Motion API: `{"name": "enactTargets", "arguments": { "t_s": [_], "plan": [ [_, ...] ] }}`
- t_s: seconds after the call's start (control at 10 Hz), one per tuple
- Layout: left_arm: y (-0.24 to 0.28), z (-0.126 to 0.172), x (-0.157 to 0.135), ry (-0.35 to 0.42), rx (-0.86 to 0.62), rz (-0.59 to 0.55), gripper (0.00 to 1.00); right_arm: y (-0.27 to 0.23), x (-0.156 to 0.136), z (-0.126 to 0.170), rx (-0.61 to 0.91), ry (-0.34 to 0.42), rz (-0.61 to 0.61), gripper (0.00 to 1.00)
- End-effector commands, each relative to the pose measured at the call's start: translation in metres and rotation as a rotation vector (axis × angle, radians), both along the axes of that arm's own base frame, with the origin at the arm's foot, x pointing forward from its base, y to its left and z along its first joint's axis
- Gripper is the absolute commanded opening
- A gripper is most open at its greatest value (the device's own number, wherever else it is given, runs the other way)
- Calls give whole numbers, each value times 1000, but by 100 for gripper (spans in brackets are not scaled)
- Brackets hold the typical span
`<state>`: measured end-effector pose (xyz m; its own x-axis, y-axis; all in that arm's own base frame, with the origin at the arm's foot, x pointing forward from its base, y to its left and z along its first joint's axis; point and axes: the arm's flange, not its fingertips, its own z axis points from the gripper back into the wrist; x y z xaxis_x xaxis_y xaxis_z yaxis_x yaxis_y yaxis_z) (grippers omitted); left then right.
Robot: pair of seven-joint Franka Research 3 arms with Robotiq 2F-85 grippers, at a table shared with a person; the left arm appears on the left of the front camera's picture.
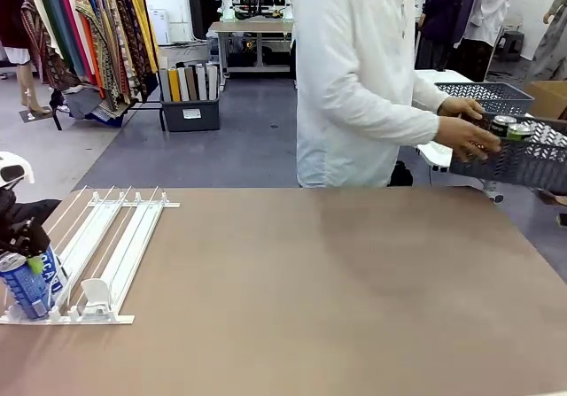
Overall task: Retrieve and store the cans from the dispenser.
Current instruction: Pick up one can from the Automatic Can Dispenser and place it in the middle of the table.
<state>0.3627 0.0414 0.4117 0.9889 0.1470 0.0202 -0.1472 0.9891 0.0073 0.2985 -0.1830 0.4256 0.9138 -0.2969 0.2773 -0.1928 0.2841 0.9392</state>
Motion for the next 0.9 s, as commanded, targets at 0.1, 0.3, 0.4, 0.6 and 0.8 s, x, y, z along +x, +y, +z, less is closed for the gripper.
{"name": "enactTargets", "arguments": {
  "t_s": [0.1,0.3,0.4,0.6,0.8],
  "plan": [
    [0,-9,-12,7,-15,-22,100,-2,-1,2,-4,-11,14,100],
    [-1,-14,-9,2,-13,-27,100,-2,-1,2,-4,-11,14,100],
    [-3,-15,-9,-6,-17,-38,100,-2,-1,2,-4,-11,14,100],
    [-3,-17,-8,-11,-16,-45,100,-2,-1,2,-4,-11,14,100],
    [-4,-18,-7,-7,-17,-57,0,-2,-1,2,-4,-11,14,100]
  ]
}}
